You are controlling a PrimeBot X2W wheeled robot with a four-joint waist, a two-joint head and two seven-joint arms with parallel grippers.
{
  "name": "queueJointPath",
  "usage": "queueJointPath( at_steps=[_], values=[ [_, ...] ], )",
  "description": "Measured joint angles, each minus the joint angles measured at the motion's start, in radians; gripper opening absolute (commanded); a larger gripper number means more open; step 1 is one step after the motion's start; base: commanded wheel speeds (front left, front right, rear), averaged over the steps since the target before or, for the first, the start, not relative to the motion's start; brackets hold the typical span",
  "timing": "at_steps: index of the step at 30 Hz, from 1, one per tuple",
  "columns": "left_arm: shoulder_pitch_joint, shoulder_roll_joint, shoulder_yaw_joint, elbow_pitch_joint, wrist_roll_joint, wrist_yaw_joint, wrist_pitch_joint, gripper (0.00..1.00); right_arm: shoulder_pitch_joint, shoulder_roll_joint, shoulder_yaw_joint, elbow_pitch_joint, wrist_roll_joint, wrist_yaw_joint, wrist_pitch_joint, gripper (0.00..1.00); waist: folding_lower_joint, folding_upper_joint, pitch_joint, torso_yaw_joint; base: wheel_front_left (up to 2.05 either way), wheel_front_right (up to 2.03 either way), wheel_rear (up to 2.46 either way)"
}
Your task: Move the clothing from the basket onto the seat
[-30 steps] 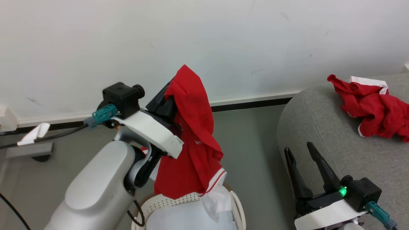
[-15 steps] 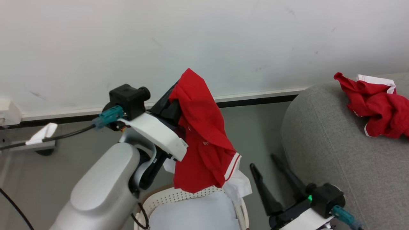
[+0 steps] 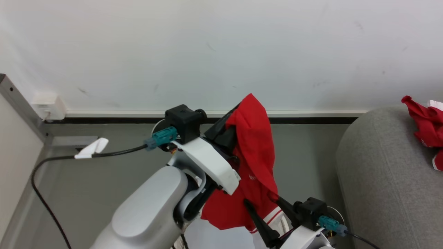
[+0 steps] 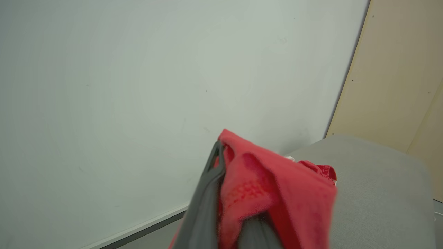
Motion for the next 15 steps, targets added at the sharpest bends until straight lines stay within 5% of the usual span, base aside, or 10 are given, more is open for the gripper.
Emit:
queueJointPath(
  at_steps=[9, 10, 11, 15],
  values=[
    [0.015, -0.044, -0.058, -0.029, -0.003, -0.012, 0.017, 0.0, -0.102, 0.023, 0.101, 0.172, 0.077, 0.0, -0.018, 1.0, 0.0, 0.0, -0.027, 0.1, 0.0, 0.0, 0.0],
    [0.021, -0.047, -0.061, -0.031, -0.003, -0.012, 0.017, 0.0, -0.11, 0.024, 0.1, 0.181, 0.083, 0.0, -0.018, 0.19, 0.0, 0.0, -0.03, 0.109, 0.0, 0.0, 0.0],
    [0.026, -0.048, -0.064, -0.032, -0.003, -0.012, 0.018, 0.0, -0.118, 0.026, 0.099, 0.193, 0.084, 0.0, -0.019, 0.0, 0.0, 0.0, -0.033, 0.117, 0.0, 0.0, 0.0],
    [0.04, -0.04, -0.064, -0.032, -0.005, -0.002, 0.018, 0.0, -0.123, 0.029, 0.102, 0.211, 0.108, 0.0, -0.023, 0.0, 0.0, 0.0, -0.042, 0.14, 0.0, 0.0, 0.0]
  ],
)
